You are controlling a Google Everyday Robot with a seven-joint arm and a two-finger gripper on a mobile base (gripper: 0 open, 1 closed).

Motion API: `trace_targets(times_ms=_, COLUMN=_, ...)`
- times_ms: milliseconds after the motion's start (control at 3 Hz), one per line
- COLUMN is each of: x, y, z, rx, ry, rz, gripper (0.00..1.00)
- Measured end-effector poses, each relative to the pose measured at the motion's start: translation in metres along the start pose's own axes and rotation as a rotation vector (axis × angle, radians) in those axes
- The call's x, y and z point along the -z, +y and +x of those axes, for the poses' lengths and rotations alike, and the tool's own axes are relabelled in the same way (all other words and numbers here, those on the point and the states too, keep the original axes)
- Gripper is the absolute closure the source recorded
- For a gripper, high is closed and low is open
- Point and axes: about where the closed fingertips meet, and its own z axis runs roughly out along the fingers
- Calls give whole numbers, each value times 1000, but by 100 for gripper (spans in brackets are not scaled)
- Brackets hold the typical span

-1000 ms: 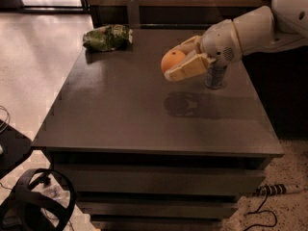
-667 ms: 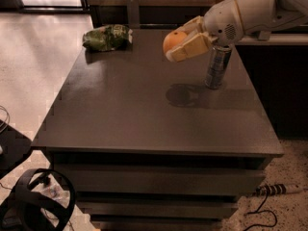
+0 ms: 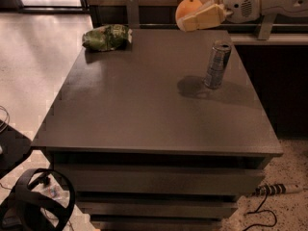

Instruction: Move orange near green jalapeno chip bag

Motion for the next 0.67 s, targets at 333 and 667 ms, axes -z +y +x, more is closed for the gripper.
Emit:
trace_targets(times_ms=333, x=-1, y=-16, z=-3, rx=5, ry=-28, rz=71, gripper=100)
trace_targets(times_ms=667, x=-2, y=-16, z=-3, rx=4, ry=-28, rz=70, gripper=100)
